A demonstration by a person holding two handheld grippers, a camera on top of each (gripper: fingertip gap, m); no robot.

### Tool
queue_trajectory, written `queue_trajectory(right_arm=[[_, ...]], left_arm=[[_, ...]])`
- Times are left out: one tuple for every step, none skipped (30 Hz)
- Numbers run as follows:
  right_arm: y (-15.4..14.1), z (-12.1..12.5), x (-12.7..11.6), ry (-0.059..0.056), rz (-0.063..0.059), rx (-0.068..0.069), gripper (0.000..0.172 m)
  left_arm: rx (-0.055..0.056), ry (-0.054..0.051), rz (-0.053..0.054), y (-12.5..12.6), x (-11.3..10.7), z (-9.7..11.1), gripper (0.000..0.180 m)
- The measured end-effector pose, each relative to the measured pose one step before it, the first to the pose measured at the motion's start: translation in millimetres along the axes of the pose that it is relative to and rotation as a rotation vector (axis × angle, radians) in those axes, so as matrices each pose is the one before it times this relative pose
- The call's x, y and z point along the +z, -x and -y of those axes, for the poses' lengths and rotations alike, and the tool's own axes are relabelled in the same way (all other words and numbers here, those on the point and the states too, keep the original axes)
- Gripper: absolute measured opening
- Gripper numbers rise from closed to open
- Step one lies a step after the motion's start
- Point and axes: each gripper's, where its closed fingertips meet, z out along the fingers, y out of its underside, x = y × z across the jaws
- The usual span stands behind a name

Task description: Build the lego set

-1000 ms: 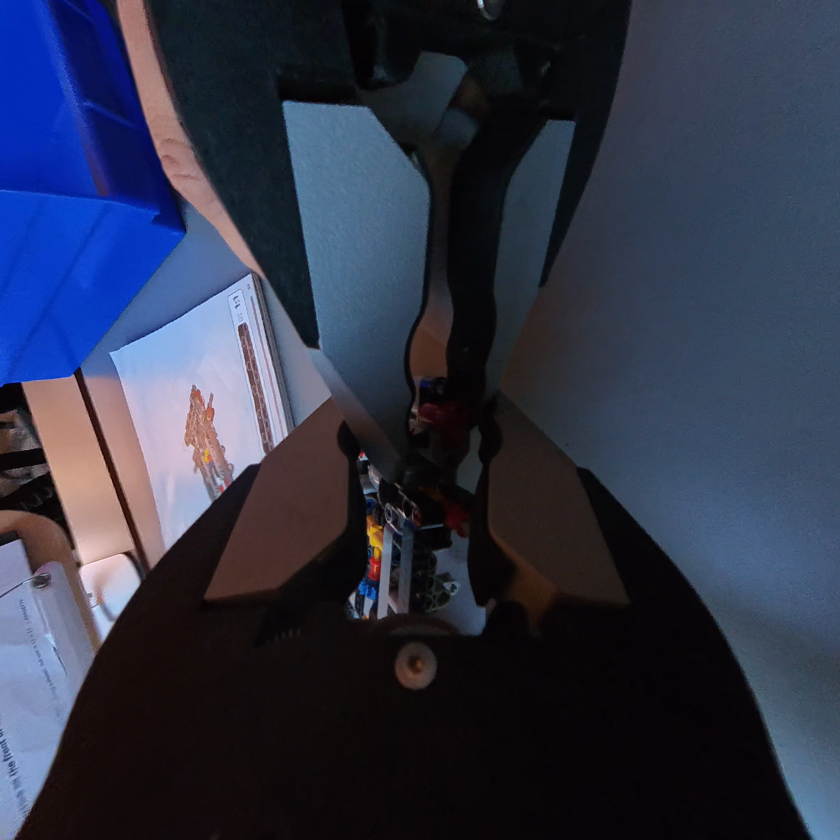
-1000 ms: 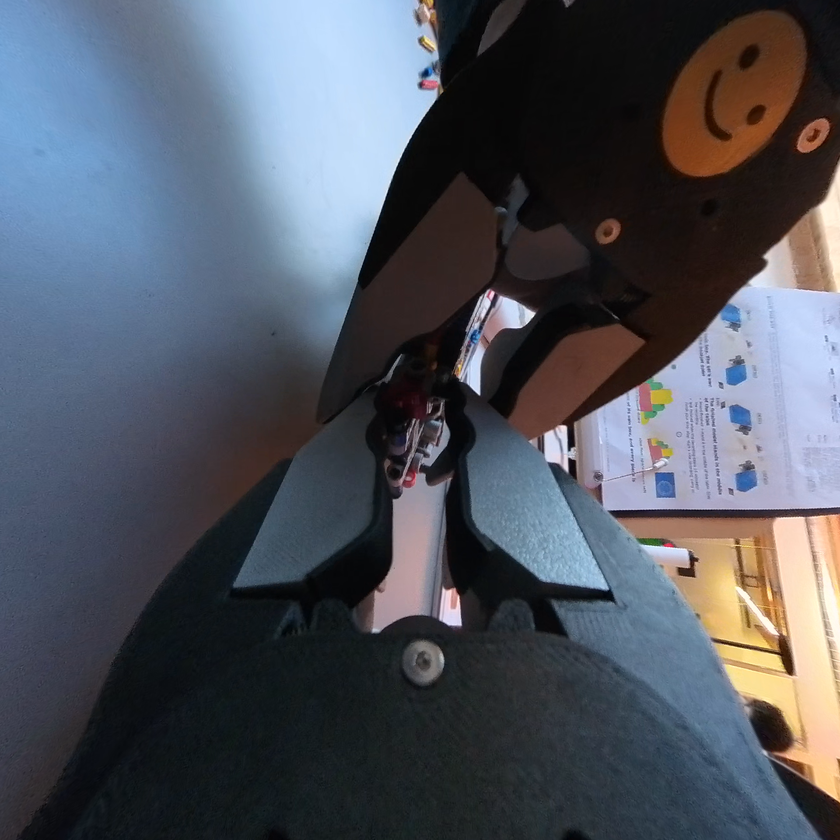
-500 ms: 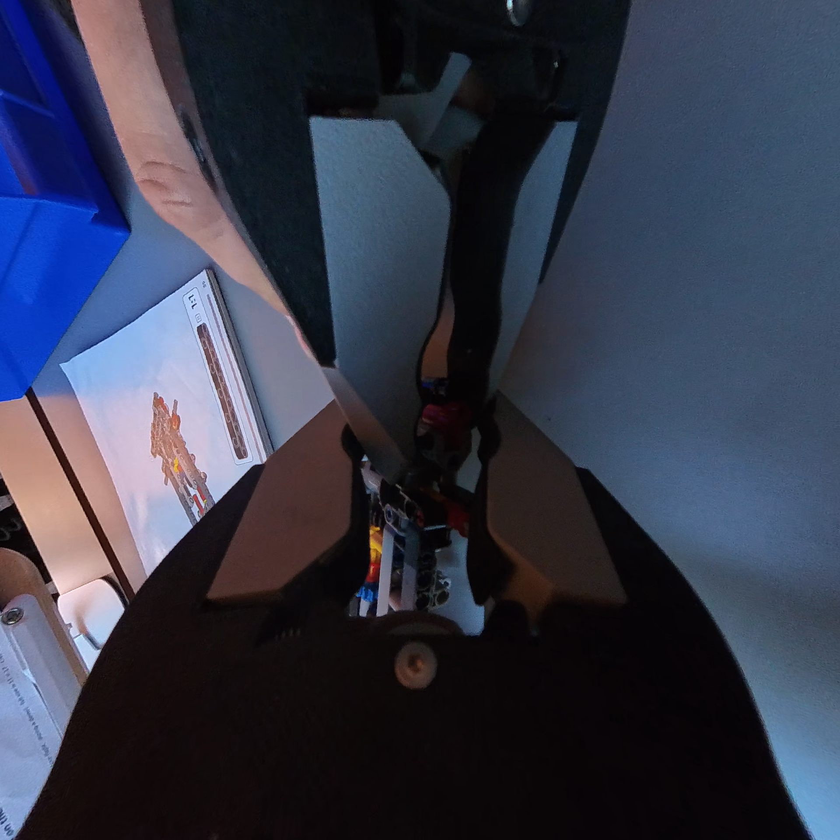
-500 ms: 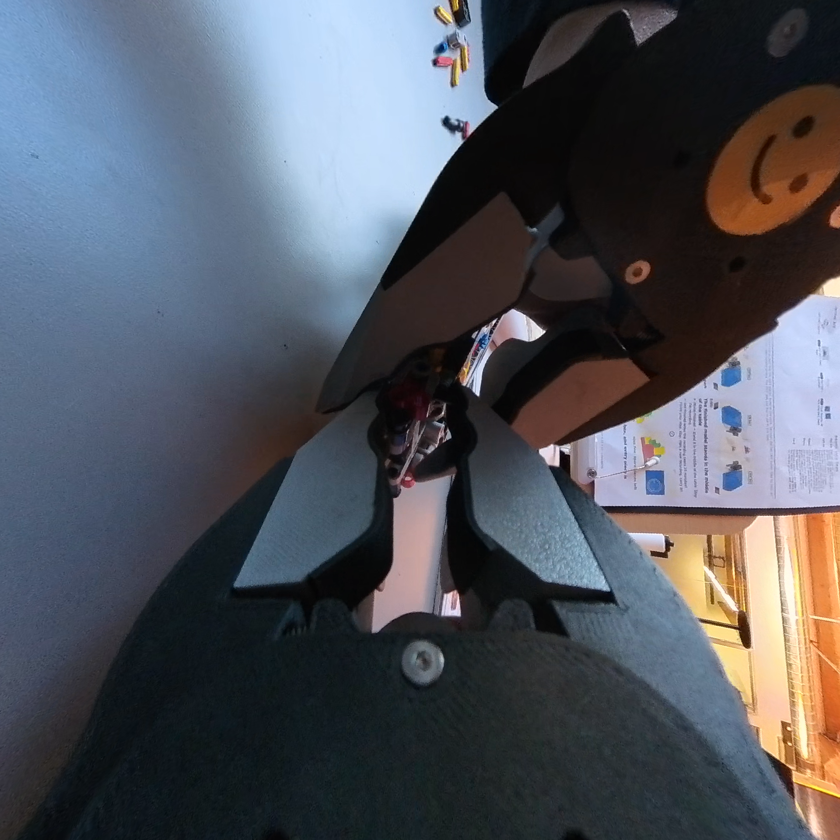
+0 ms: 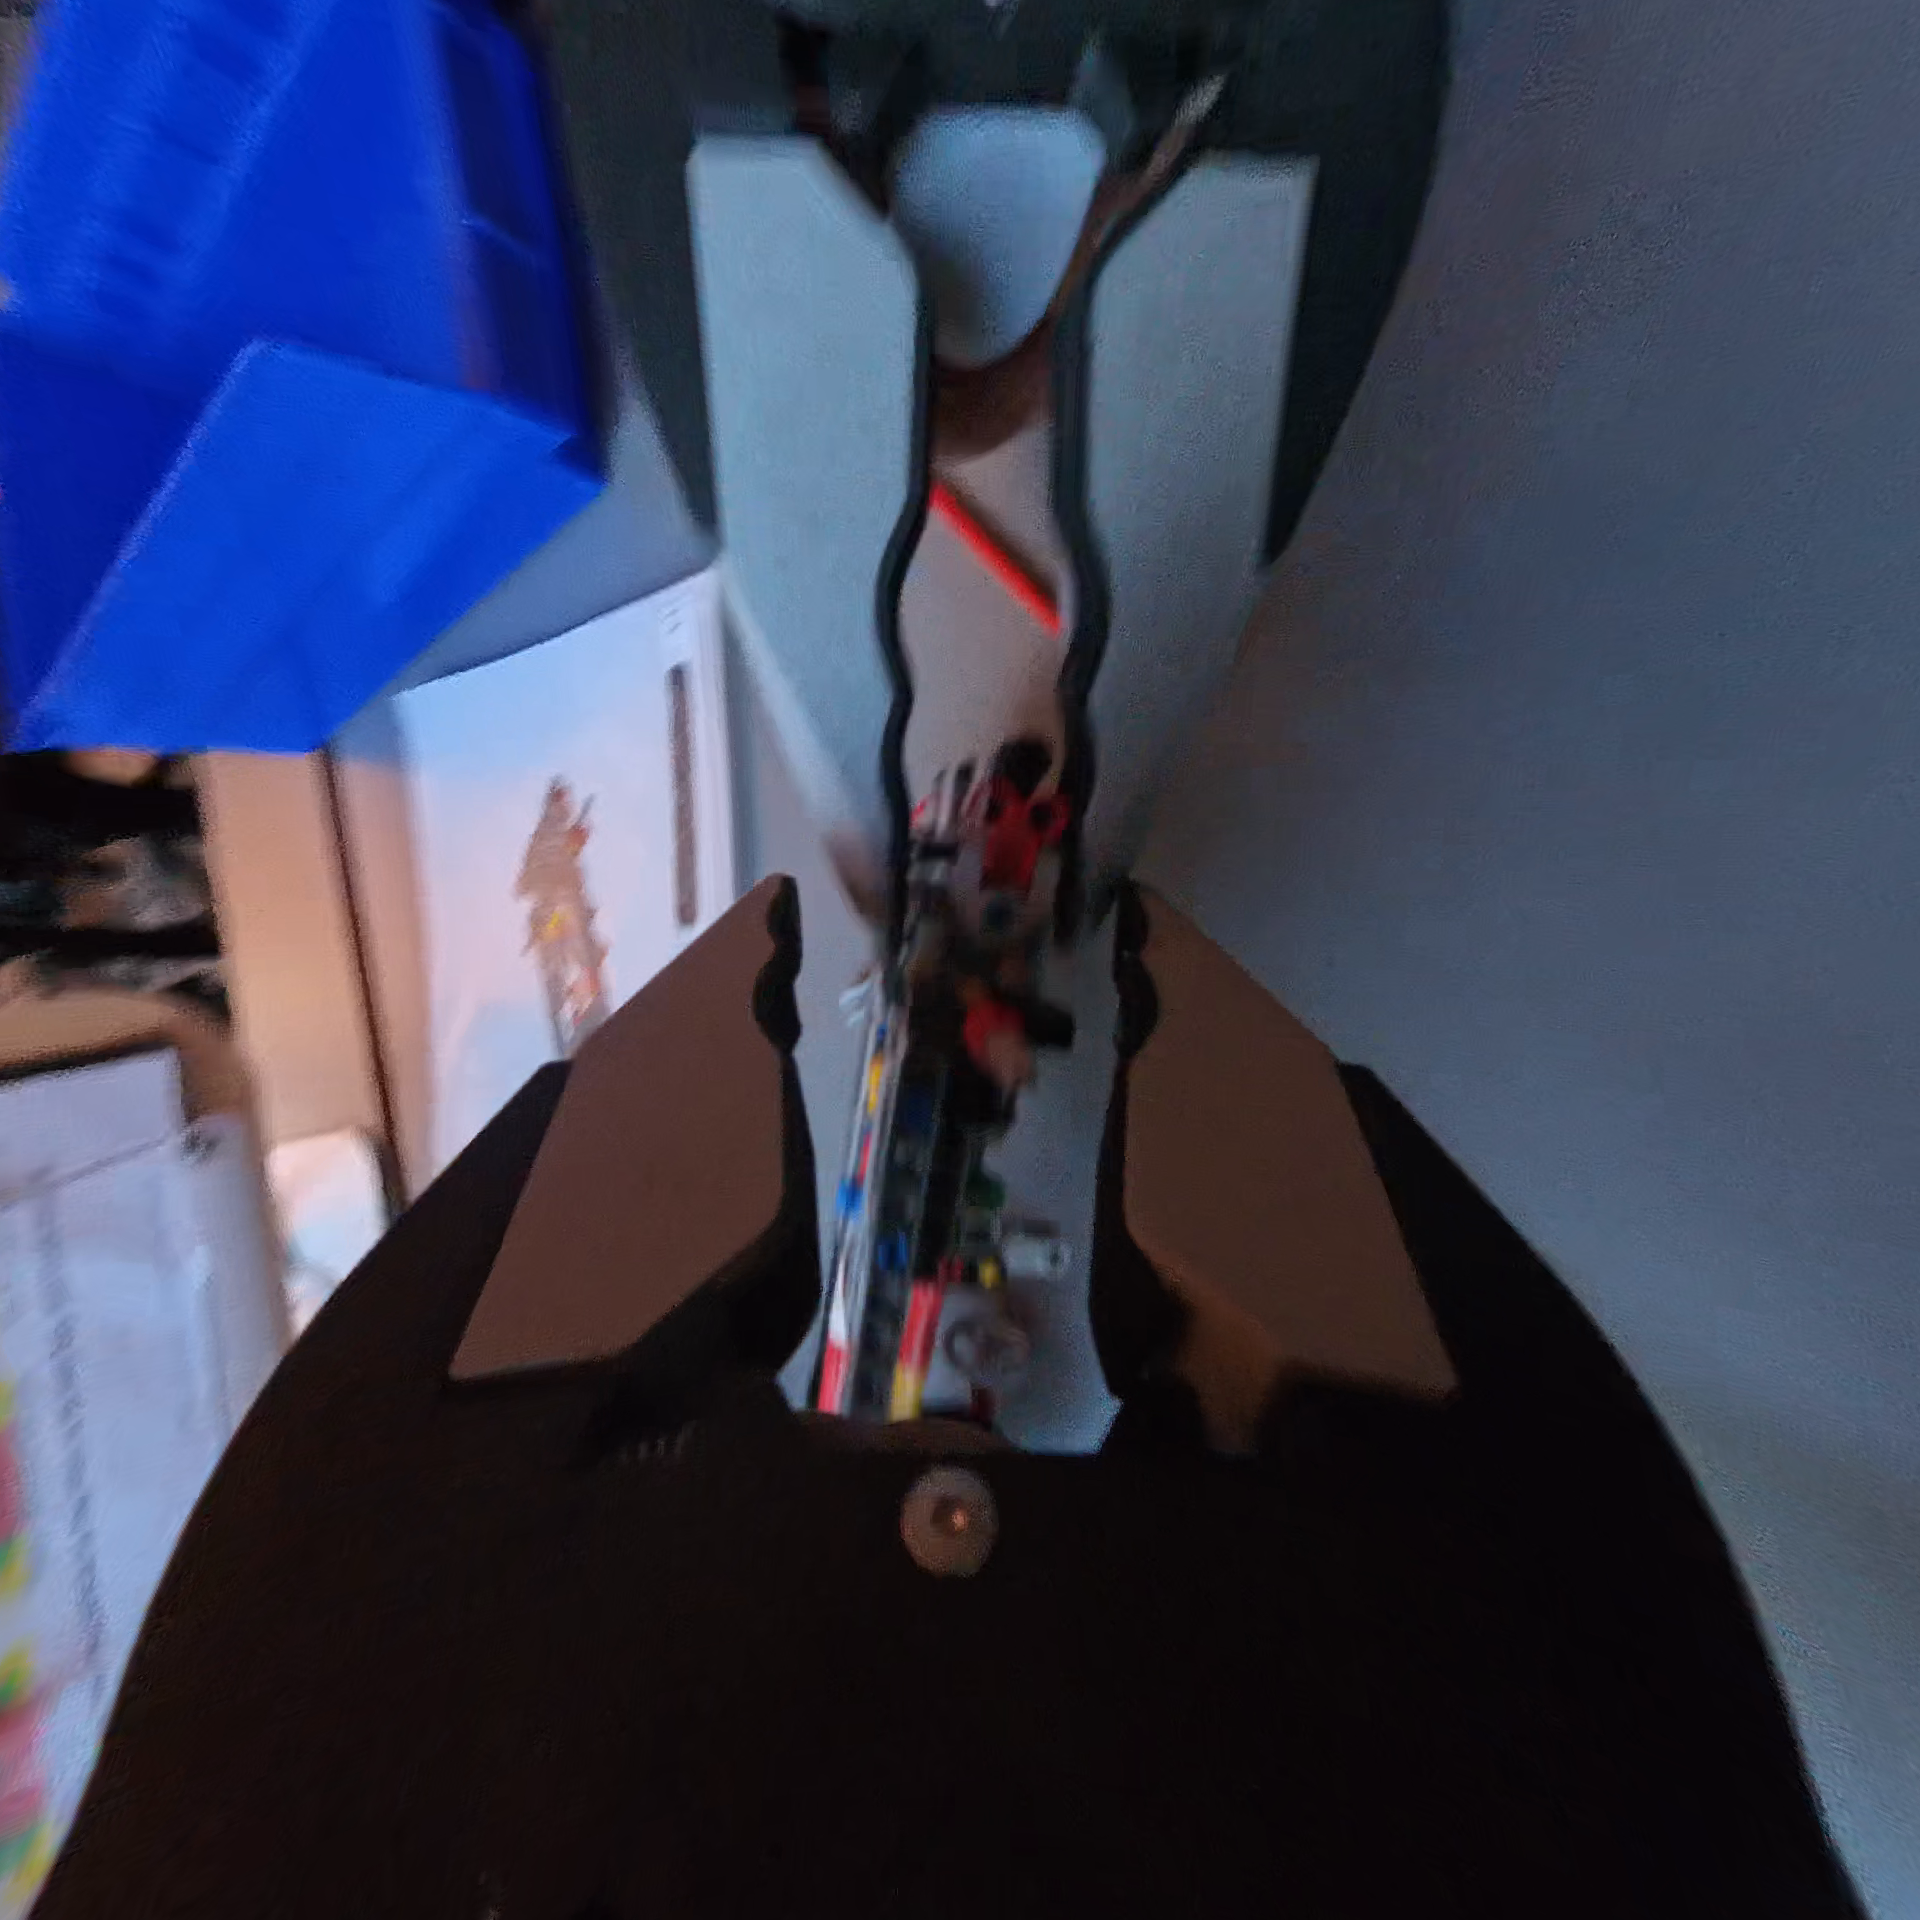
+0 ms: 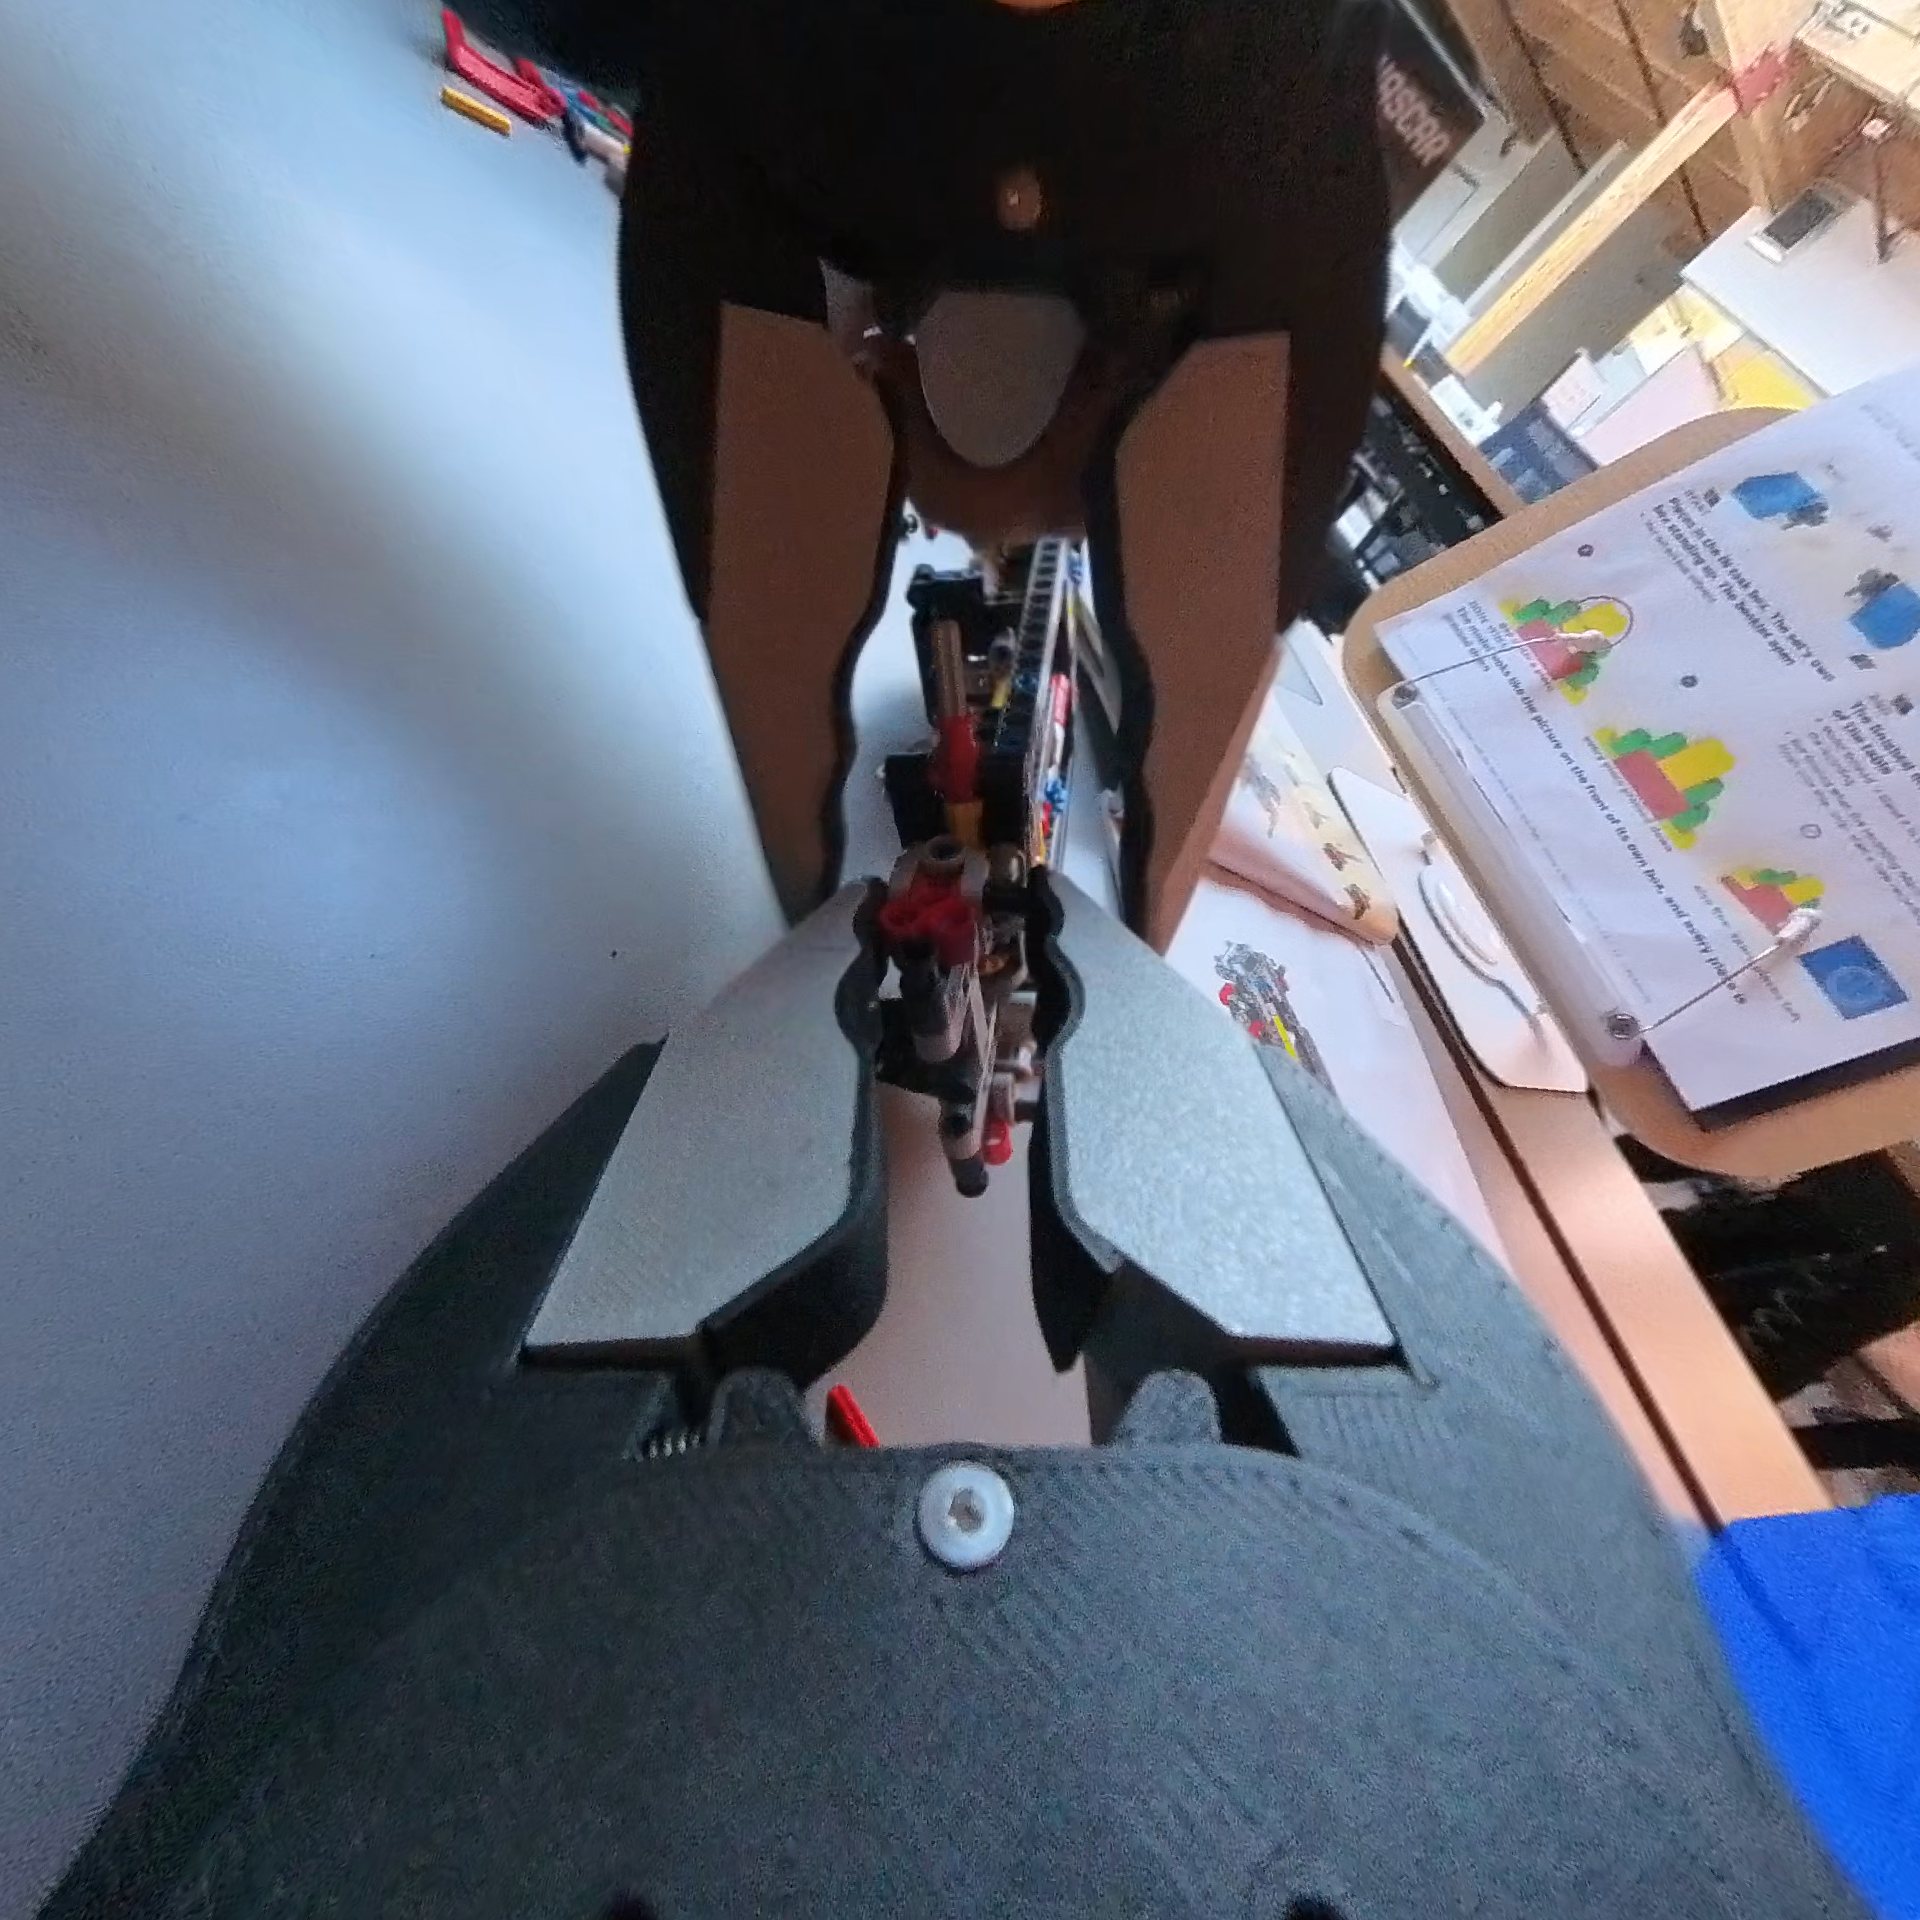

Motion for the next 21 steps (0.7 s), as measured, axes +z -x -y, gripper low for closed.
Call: queue_trajectory(right_arm=[[1.45, 0.93, -0.75, -0.0062, -0.0108, -0.0273, 0.024], [1.35, 1.68, -0.74, -0.0062, -0.0071, -0.0272, 0.024], [0.99, 1.94, -0.26, -0.0075, 0.0024, -0.0041, 0.024], [0.73, 1.14, 0.28, -0.0057, 0.0116, 0.0186, 0.024], [-0.43, 0.69, 0.05, -0.0077, 0.0091, 0.0211, 0.024], [-1.13, 0.08, -0.35, -0.0041, 0.0054, 0.0157, 0.024], [-0.73, -0.6, -0.18, -0.0023, 0.0058, 0.0144, 0.024], [-0.72, -0.08, -0.26, -0.0056, 0.0035, 0.0116, 0.024], [-0.69, 0.04, -0.35, -0.0032, 0.0024, 0.0083, 0.024], [-0.47, -0.1, -0.01, -0.0013, 0.002, 0.0052, 0.024], [-0.27, -0.3, 0.07, -0.0013, 0.0009, 0.0044, 0.024], [-0.27, -0.05, 0.0, -0.0028, 0.0004, 0.0008, 0.024], [-0.14, 0.04, 0.06, -0.0026, 0.0009, -0.0003, 0.024], [-0.11, -0.3, 0.25, -0.002, -0.0007, -0.0003, 0.024], [-0.23, 0.01, 0.12, -0.0044, -0.002, -0.0036, 0.024], [0.3, 0.52, 0.02, -0.0078, -0.0005, 0.0008, 0.024], [0.29, 0.46, -0.32, -0.0103, 0.0016, 0.0077, 0.024], [0.02, 0.62, -0.61, -0.0105, 0.0043, 0.0134, 0.024], [0.19, 0.98, -1.03, -0.0097, 0.0105, 0.0134, 0.026], [0.59, 0.85, -1.33, -0.0062, 0.0141, 0.0129, 0.029], [0.62, 0.5, -1.26, -0.003, 0.0132, 0.0122, 0.03]], left_arm=[[-0.0166, 0.0089, 0.0499, 3.6, -5.2, -8.46, 0.057], [-0.0277, -0.0016, 0.0307, 1.73, -4.92, -6.04, 0.051], [-0.0258, -0.0085, 0.0219, 0.79, -4.31, -3.33, 0.048], [-0.0203, -0.0045, 0.0101, -0.74, -3.03, -1.69, 0.047], [-0.0095, -0.0068, 0.0083, -0.95, -2.19, 0.04, 0.043], [0.0004, -0.007, 0.0155, 0.44, -1.55, 0.92, 0.04], [0.0024, 0.0006, 0.01, 0.51, -0.76, 0.21, 0.038], [-0.001, -0.0003, 0.0061, 0.6, -0.5, 0.38, 0.037], [-0.0042, -0.0048, 0.0071, 1.27, -0.25, 0.67, 0.038], [-0.006, -0.0038, -0.0015, 0.22, 0.26, 0.14, 0.037], [-0.0053, -0.0028, -0.0087, -0.85, 0.63, -0.28, 0.035], [-0.0022, -0.0045, -0.0021, -0.16, 0.79, -0.25, 0.034], [-0.0017, 0.0005, 0.0006, 0.21, 0.96, -0.85, 0.034], [-0.002, 0.0042, -0.0007, -0.11, 1.02, -1.25, 0.033], [0.0024, 0.0016, 0.005, 0.59, 0.66, -0.7, 0.032], [0.0057, -0.0012, 0.0035, 0.09, 0.26, -0.07, 0.032], [0.0026, 0.0024, 0.0025, -0.1, 0.19, 0.02, 0.032], [-0.0014, 0.0037, 0.0072, 0.18, 0.22, 0.12, 0.031], [-0.0039, -0.0014, 0.0107, 0.26, 0.07, 0.87, 0.031], [-0.0094, -0.0015, 0.0107, 0.27, -0.03, 1.07, 0.03], [-0.0146, 0.0028, 0.0073, -0.24, -0.1, 0.92, 0.031]])
